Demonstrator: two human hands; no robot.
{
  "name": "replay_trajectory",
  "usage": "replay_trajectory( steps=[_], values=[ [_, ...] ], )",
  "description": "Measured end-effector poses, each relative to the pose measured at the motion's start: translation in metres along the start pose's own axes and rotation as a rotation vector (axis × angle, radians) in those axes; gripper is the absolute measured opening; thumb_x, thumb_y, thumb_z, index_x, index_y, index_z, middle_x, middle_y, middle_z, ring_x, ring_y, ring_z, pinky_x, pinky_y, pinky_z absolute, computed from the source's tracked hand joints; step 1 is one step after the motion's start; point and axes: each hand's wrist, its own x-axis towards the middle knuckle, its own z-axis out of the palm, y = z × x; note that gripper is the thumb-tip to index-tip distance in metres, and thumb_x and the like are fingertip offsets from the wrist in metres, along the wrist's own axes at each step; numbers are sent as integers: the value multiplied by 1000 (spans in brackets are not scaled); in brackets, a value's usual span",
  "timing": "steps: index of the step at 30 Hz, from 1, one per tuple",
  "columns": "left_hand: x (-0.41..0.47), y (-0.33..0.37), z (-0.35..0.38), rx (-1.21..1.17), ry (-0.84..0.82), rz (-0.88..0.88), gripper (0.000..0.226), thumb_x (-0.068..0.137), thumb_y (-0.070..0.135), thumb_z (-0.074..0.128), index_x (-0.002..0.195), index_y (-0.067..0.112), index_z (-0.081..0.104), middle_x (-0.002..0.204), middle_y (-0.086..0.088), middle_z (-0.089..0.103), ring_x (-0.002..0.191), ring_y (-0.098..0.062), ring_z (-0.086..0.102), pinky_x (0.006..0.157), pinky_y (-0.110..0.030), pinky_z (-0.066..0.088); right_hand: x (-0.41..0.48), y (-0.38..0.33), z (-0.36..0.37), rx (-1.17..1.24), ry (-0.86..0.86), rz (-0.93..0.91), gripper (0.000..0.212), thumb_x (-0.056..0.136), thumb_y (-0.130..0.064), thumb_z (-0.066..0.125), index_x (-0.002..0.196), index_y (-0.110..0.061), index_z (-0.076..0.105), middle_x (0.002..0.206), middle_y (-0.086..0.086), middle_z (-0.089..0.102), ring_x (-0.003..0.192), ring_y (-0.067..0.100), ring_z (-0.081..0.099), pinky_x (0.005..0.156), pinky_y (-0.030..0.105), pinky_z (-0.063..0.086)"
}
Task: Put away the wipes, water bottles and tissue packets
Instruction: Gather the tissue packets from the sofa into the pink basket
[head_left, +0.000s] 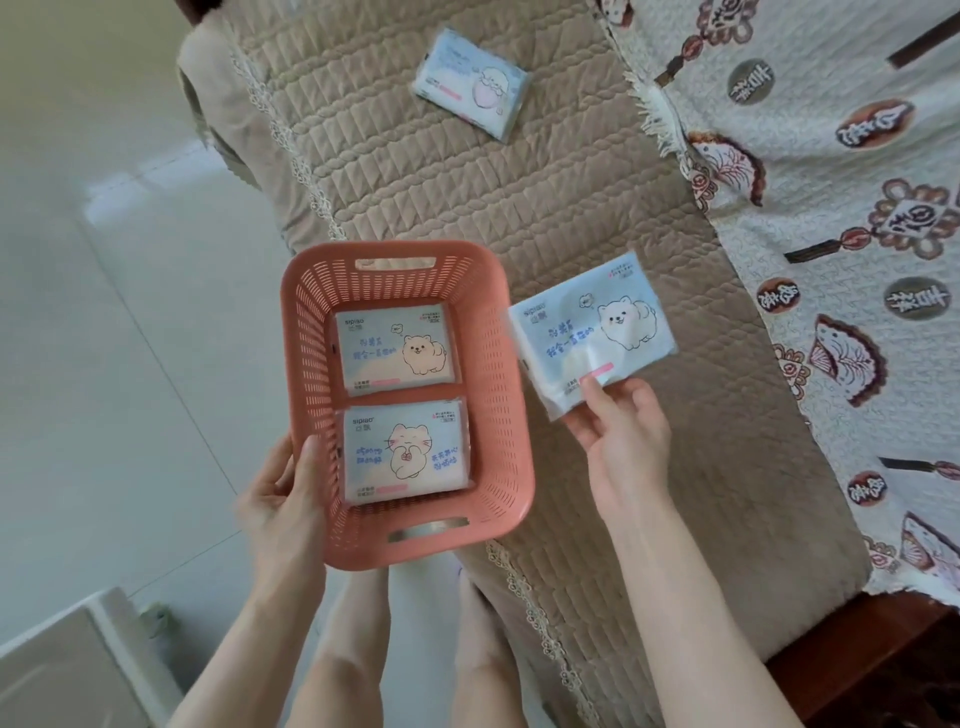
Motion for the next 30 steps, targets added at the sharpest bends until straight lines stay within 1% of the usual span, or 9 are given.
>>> replay_trajectory(
  steps=[3,7,12,15,18,21,24,26,30],
  values=[
    [20,19,-13,-16,-4,-11,27,96,18,57,87,36,76,88,10,76,76,-5,69,67,-18,57,-31,21,55,-19,-72,68,14,87,5,62,94,-7,59,82,3,72,72,14,70,63,27,58],
    [41,37,-21,-24,-22,-11,32,97,16,56,84,37,76,84,12,76,71,-2,68,63,-16,55,-54,58,117,-123,-117,131,14,87,4,64,94,-7,59,88,7,69,79,19,69,62,25,57],
    [68,52,-37,-33,-27,-35,27,96,17,56,85,32,75,84,7,76,72,-8,68,64,-21,56,-51,98,184,-77,-49,252,15,86,10,62,91,-2,54,89,13,66,80,23,68,59,24,59],
    [83,62,-47,-52,-33,-32,24,97,15,55,90,27,75,88,2,77,77,-13,70,65,-22,57,-36,115,217,-95,-1,306,18,86,13,60,97,0,53,93,15,65,80,22,67,67,27,60],
    [97,73,-56,-49,-40,-14,31,97,13,55,87,33,76,87,3,77,77,-10,70,64,-20,56,-22,130,246,-139,39,359,19,86,14,60,95,-1,53,100,18,63,77,23,68,69,27,59],
    [109,80,-64,-66,-45,-25,31,97,13,54,88,33,76,89,2,77,80,-13,71,66,-21,56,-11,140,267,-148,44,387,18,86,15,59,91,-2,53,94,13,64,74,22,68,63,21,59],
    [118,85,-68,-75,-43,-37,25,97,13,54,94,27,75,93,-1,77,84,-15,71,68,-22,56,-6,144,284,-139,18,426,18,88,14,56,102,2,57,86,8,64,63,15,66,72,26,58],
    [124,89,-71,-81,-46,-35,23,98,14,54,98,25,74,95,-1,76,85,-16,71,71,-24,57,-4,144,295,-136,-12,455,15,89,14,54,96,3,60,82,9,64,65,17,66,81,31,56],
    [132,96,-71,-105,-37,-31,23,98,13,54,103,23,74,97,-1,76,86,-14,72,71,-23,57,-1,137,305,-203,-71,452,19,89,12,54,79,-3,61,81,16,66,72,24,67,82,34,56]
  ],
)
